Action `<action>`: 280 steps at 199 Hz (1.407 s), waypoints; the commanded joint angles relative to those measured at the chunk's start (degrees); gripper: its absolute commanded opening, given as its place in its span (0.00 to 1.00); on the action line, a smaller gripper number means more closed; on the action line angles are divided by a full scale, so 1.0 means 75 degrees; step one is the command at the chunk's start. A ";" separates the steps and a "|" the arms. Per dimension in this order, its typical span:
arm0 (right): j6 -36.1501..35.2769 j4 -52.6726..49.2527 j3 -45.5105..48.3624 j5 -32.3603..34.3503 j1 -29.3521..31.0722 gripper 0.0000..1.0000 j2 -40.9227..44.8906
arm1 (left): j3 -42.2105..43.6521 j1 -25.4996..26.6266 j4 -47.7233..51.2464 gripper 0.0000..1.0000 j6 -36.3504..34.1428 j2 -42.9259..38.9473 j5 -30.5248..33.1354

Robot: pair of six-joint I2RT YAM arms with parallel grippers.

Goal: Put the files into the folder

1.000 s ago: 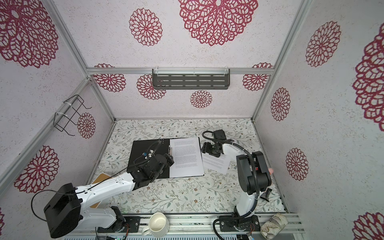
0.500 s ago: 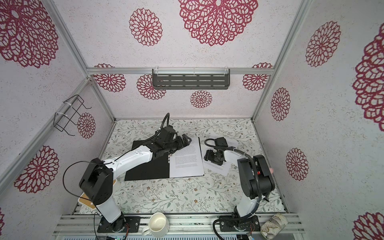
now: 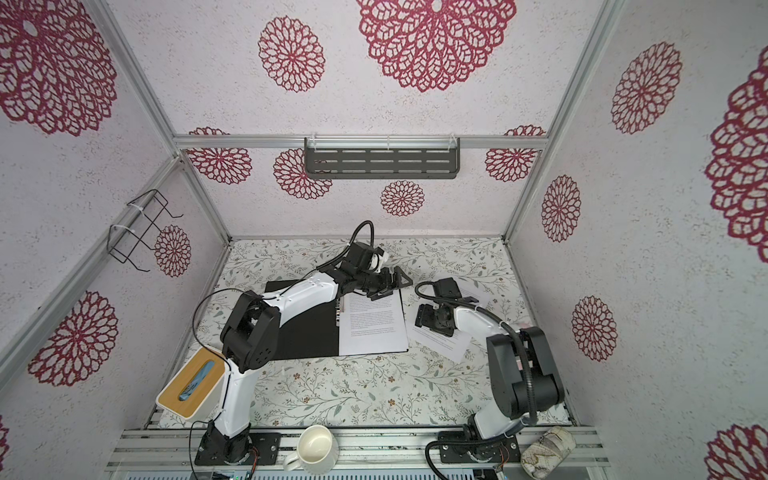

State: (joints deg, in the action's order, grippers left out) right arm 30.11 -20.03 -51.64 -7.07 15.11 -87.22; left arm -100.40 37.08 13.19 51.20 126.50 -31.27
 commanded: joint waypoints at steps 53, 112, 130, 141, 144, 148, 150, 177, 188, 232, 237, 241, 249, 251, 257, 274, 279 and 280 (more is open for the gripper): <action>0.0240 -0.0497 0.0236 0.0175 -0.1675 0.91 0.1569 | -0.2401 0.0448 0.1103 0.99 -0.0349 0.1743 -0.0162; 0.0100 -0.0055 0.0925 -0.0326 -0.2704 0.92 0.1531 | -0.4203 0.0677 0.2319 0.89 0.0234 0.3168 0.0133; 0.0132 0.0055 0.1079 -0.0389 -0.2906 0.92 0.1449 | -0.4093 0.0703 0.2311 0.88 0.0468 0.3173 0.0374; 0.0134 0.0105 0.1160 -0.0428 -0.3004 0.92 0.1366 | -0.4037 0.0715 0.2232 0.88 0.0596 0.3196 0.0432; 0.0141 0.0113 0.1183 -0.0434 -0.3035 0.92 0.1348 | -0.4029 0.0716 0.2210 0.87 0.0653 0.3212 0.0451; 0.0140 0.0145 0.1218 -0.0456 -0.3068 0.93 0.1320 | -0.4020 0.0727 0.2183 0.87 0.0715 0.3225 0.0467; 0.0136 0.0159 0.1232 -0.0467 -0.3084 0.92 0.1318 | -0.4023 0.0728 0.2171 0.86 0.0733 0.3236 0.0481; 0.0157 0.0432 0.1498 -0.0765 -0.3334 0.92 0.1235 | -0.4113 0.0751 0.2060 0.85 0.1097 0.3421 0.0512; 0.0123 0.0475 0.1580 -0.0768 -0.3391 0.92 0.1246 | -0.4110 0.0771 0.1943 0.85 0.1205 0.3466 0.0500; 0.0139 0.0779 0.1901 -0.1178 -0.3586 0.90 0.1075 | -0.4216 0.0839 0.1886 0.83 0.1450 0.3635 0.0526; 0.0153 0.0846 0.1933 -0.1246 -0.3602 0.90 0.1051 | -0.4233 0.0851 0.1895 0.83 0.1453 0.3642 0.0509; 0.0164 0.0897 0.1966 -0.1290 -0.3600 0.89 0.1031 | -0.4248 0.0858 0.1913 0.83 0.1464 0.3652 0.0493; 0.0219 0.0977 0.2006 -0.1369 -0.3598 0.89 0.0974 | -0.4311 0.0868 0.2004 0.82 0.1451 0.3693 0.0495; 0.0226 0.0982 0.2009 -0.1399 -0.3600 0.89 0.0962 | -0.4327 0.0874 0.2035 0.82 0.1448 0.3698 0.0488; 0.0239 0.1046 0.2041 -0.1489 -0.3611 0.89 0.0908 | -0.4365 0.0880 0.2112 0.82 0.1447 0.3728 0.0481; 0.0315 0.1182 0.2102 -0.1759 -0.3616 0.87 0.0765 | -0.4369 0.0901 0.2215 0.82 0.1406 0.3729 0.0429; 0.0345 0.1183 0.2123 -0.1805 -0.3614 0.87 0.0738 | -0.4362 0.0906 0.2225 0.82 0.1401 0.3713 0.0417; 0.0345 0.1188 0.2125 -0.1814 -0.3611 0.87 0.0735 | -0.4351 0.0905 0.2237 0.82 0.1401 0.3718 0.0417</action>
State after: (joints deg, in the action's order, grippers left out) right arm 31.62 -12.80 -36.49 -17.02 -11.77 -80.29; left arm -132.49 43.24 27.59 61.60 152.46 -28.01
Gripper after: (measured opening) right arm 0.874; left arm 0.817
